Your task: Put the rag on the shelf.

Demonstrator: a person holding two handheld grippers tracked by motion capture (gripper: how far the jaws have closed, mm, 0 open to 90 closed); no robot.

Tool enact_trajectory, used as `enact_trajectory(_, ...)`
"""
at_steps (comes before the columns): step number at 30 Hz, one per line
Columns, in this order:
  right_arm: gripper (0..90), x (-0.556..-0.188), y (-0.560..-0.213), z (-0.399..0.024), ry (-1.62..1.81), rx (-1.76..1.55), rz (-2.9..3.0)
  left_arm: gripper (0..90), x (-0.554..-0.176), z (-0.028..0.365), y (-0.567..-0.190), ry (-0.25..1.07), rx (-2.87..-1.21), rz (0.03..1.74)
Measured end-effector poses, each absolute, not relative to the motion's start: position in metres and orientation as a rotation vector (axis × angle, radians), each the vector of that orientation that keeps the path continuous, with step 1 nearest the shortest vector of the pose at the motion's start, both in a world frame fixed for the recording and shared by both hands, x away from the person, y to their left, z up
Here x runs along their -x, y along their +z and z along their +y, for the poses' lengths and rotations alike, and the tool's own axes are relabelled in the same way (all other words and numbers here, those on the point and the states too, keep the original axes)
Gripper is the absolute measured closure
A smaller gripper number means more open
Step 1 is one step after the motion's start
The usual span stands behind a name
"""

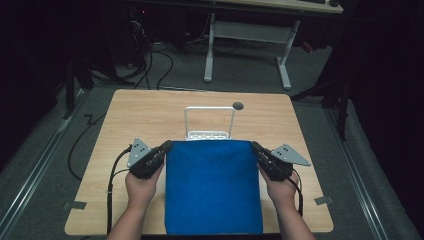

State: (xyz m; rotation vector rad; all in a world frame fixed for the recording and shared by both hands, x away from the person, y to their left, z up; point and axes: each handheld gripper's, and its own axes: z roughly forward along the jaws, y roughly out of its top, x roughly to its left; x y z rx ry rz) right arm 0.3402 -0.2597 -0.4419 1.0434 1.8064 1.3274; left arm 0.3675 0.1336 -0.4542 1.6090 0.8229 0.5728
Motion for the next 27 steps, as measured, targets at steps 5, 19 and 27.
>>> enact_trajectory(5, 89.0, -0.336, -0.429, -0.261, 1.366, -1.02, 1.771, 88.2, -0.366, 0.137, -0.439, 0.598, -1.573, 0.815)
enact_trajectory(19, 89.0, -0.338, -0.384, -0.263, 1.403, -0.949, 1.655, 88.2, -0.373, 0.134, -0.389, 0.655, -1.5, 0.755)
enact_trajectory(27, 89.0, -0.343, -0.361, -0.261, 1.427, -0.913, 1.596, 88.2, -0.377, 0.134, -0.363, 0.7, -1.472, 0.715)
